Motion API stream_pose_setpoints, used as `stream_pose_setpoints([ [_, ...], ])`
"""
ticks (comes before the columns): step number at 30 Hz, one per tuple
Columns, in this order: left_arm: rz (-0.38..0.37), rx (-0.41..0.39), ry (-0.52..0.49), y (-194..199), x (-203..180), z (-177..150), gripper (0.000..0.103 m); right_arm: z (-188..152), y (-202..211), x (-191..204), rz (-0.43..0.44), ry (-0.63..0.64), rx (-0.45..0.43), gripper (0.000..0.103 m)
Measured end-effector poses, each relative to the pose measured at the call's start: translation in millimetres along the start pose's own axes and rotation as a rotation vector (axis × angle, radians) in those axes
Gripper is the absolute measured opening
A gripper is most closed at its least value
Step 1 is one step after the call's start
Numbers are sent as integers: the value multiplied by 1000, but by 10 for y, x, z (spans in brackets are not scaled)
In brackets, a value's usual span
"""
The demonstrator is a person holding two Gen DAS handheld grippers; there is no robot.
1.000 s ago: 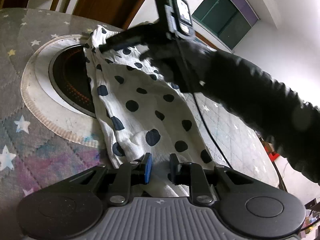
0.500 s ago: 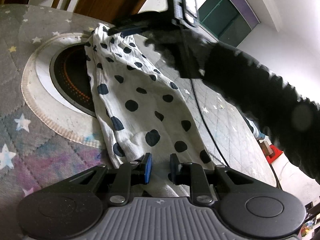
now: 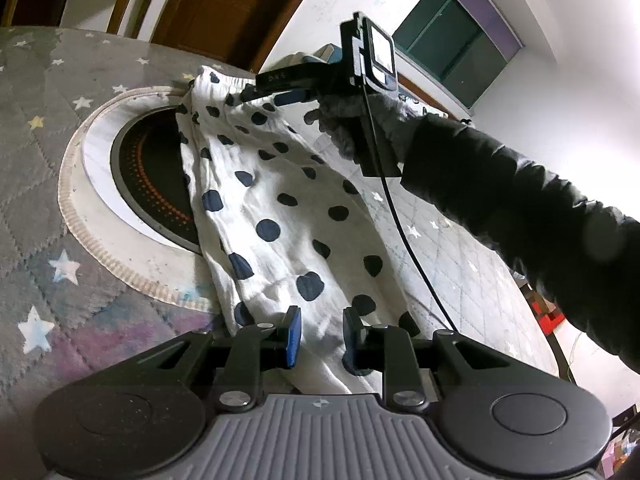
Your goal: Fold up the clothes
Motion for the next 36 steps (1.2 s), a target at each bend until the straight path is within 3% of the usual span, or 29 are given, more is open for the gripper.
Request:
stream_pose_setpoints([
  [5, 12, 4, 28, -11, 62, 40, 25, -39, -73, -95, 58, 0, -56, 64],
  [7, 17, 4, 34, -14, 70, 43, 25, -44, -75, -101, 80, 4, -75, 54],
  [8, 20, 4, 36, -15, 70, 43, 25, -46, -65, -96, 93, 0, -79, 42],
  [11, 29, 4, 34, -7, 54, 40, 25, -53, -28, -74, 129, -19, -88, 22],
  [14, 41, -3, 28, 25, 26, 31, 28, -44, 66, -47, 130, -16, -103, 15],
  [19, 73, -24, 10, 118, -6, -3, 43, -5, 439, 39, 147, -14, -169, 13],
  [26, 123, -50, 22, 257, 13, -125, 50, -117, 1310, 270, 209, 8, -263, 12],
  [36, 173, -66, 36, 400, 41, -334, 52, -865, 2622, 837, 325, 89, -319, 12],
])
Point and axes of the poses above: each gripper's, at about its wrist camera, not at the fingertips, and y roughly against the way its jaws point, x to its left, z to its top, the point moved 4 cm from there along -y, roughly the way its jaws point, and after that the axes turned 11 degrees about y, right-handed, at the moved point
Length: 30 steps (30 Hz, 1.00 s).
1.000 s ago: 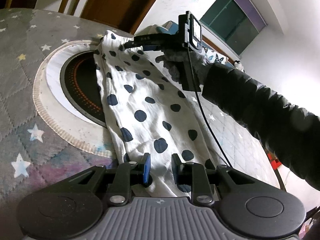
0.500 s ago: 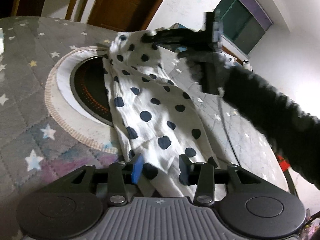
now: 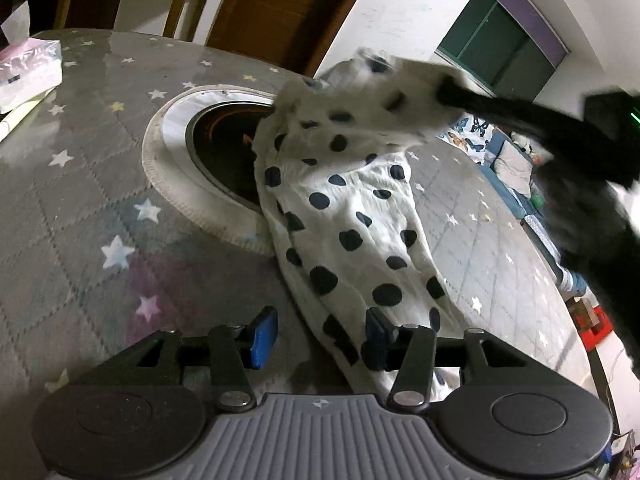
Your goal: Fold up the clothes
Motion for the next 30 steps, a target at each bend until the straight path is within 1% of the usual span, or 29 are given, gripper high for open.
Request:
stream_pose_setpoints([
  [6, 31, -19, -8, 41, -1, -38, 52, -329, 539, 623, 117, 42, -15, 12],
  [10, 44, -44, -9, 113, 11, -26, 52, -648, 753, 950, 172, 123, 19, 13],
  [11, 47, -52, -10, 138, 15, -14, 52, -735, 803, 1025, 180, 144, 32, 14],
  [14, 48, -80, -20, 217, -3, 31, 52, -929, 909, 1187, 201, 199, 97, 24],
  [15, 47, -91, -26, 246, -22, 49, 52, -981, 940, 1247, 216, 213, 121, 25],
  [18, 29, -128, -49, 333, -99, 132, 52, -1030, 1046, 1335, 235, 207, 145, 29],
  [20, 17, -148, -66, 363, -160, 182, 52, -1011, 1097, 1331, 209, 206, 147, 33],
  [22, 3, -161, -81, 375, -225, 224, 52, -942, 1055, 1269, 189, 165, 134, 36],
  [23, -5, -165, -88, 374, -259, 240, 52, -908, 1015, 1228, 182, 138, 129, 45],
  [24, -15, -169, -95, 368, -292, 251, 52, -878, 949, 1184, 173, 116, 128, 47],
  [25, -24, -171, -101, 360, -319, 262, 52, -848, 875, 1140, 163, 96, 129, 47],
  [27, -38, -175, -107, 346, -354, 278, 52, -827, 680, 1077, 145, 74, 155, 52],
  [30, -51, -179, -104, 348, -362, 288, 52, -870, 383, 969, 131, 21, 206, 53],
])
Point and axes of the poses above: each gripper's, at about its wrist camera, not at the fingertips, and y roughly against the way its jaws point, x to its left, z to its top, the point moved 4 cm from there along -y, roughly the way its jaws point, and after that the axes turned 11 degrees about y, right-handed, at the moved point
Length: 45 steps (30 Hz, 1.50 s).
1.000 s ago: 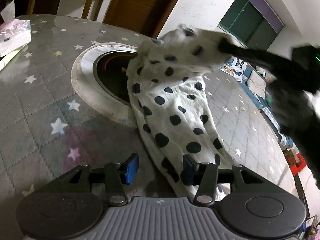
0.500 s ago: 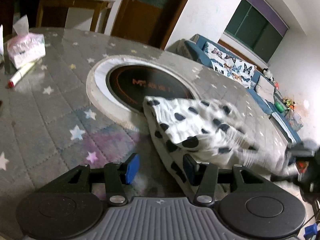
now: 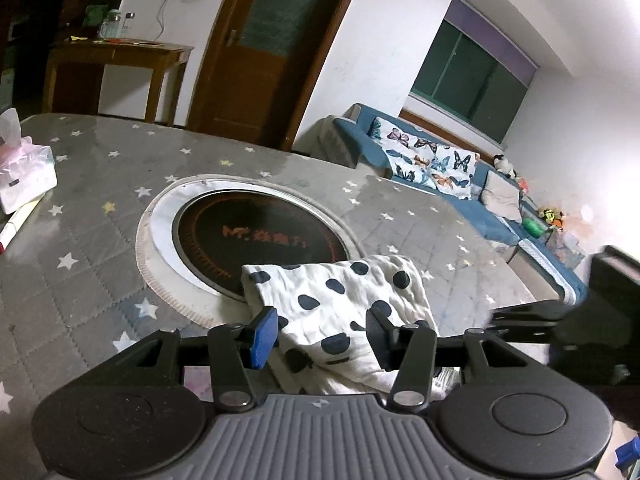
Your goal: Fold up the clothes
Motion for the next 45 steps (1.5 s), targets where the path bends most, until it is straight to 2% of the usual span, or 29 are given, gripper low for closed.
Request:
stream_pose_setpoints([
  [2, -1, -1, 3, 11, 9, 5, 52, -14, -113, -74, 24, -46, 14, 52],
  [5, -2, -8, 1, 51, 14, 19, 52, -36, -225, -131, 60, -88, 20, 24],
  [7, -5, -16, -2, 77, 9, 41, 52, 2, -152, -43, 74, -42, -7, 21],
  [11, -25, -26, -12, 86, -37, 86, 52, 74, 99, 293, 105, 131, -45, 22],
  [15, -60, -5, -31, 15, -135, 52, 52, 3, 220, 502, 171, 163, 1, 34],
  [17, -75, 12, -39, -28, -178, 11, 52, -40, 244, 559, 151, 181, 28, 40],
  [19, -88, 34, -44, -63, -204, -53, 52, -77, 268, 586, 134, 183, 45, 40],
  [25, -137, 96, -84, -61, -291, -321, 50, -35, 328, 345, 16, 77, 20, 40],
  [29, -167, 138, -108, -86, -338, -494, 50, -76, 259, 194, 9, -7, 10, 39],
  [34, -134, 187, -135, -211, -299, -674, 50, -297, 39, 2, -71, -63, 104, 39],
  [37, -125, 197, -146, -201, -278, -709, 50, -336, 70, -80, -96, -78, 118, 39],
  [41, -171, 160, -156, -104, -377, -619, 50, -173, 170, -169, -140, -56, 77, 39],
  [45, -197, 187, -159, -201, -460, -659, 50, 69, 63, -339, -188, -38, 24, 39],
])
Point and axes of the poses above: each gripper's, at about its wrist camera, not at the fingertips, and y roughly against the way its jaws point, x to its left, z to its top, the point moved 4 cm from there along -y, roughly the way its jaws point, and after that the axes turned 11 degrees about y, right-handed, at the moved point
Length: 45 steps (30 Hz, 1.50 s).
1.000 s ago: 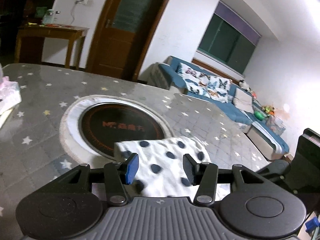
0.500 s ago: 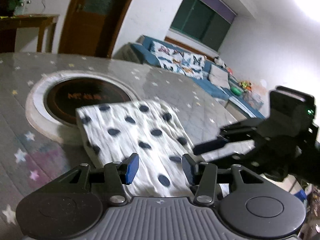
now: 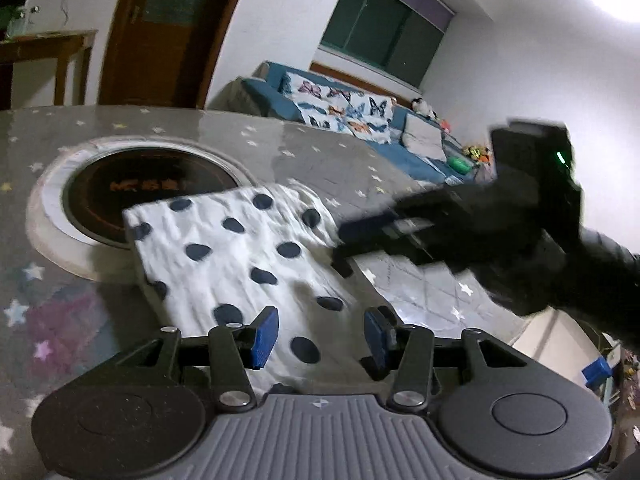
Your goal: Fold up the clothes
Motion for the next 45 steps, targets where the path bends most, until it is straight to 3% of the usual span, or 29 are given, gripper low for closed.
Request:
stream_pose_setpoints([
  [7, 9, 62, 22, -179, 44, -123, 50, 100, -486, -291, -39, -43, 4, 38],
  [11, 10, 72, 31, -189, 78, -132, 50, -1, -684, -555, -87, -118, 26, 27],
  [13, 10, 75, 33, -198, 85, -136, 50, -9, -646, -647, -100, -149, 3, 27],
  [17, -1, 63, 32, -143, 64, -105, 50, 42, -545, -733, -137, -146, -40, 41],
  [20, 0, 32, 24, -20, 40, -75, 51, 52, -605, -826, -170, -155, -30, 45],
  [22, 15, 0, 19, 107, 49, -52, 52, 26, -671, -882, -154, -183, -15, 52],
  [25, 52, -41, 28, 289, 105, -18, 55, -26, -745, -940, -120, -222, 1, 52],
  [28, 86, -59, 46, 420, 186, -27, 56, -64, -758, -970, -103, -249, 0, 49],
  [30, 103, -56, 52, 464, 227, -56, 57, -69, -748, -972, -90, -259, 2, 37],
  [36, 99, -20, 36, 499, 227, -185, 64, -90, -673, -931, -119, -265, 5, 23],
  [45, 122, -4, 5, 437, 290, -270, 70, -241, -391, -991, -272, -292, 29, 20],
])
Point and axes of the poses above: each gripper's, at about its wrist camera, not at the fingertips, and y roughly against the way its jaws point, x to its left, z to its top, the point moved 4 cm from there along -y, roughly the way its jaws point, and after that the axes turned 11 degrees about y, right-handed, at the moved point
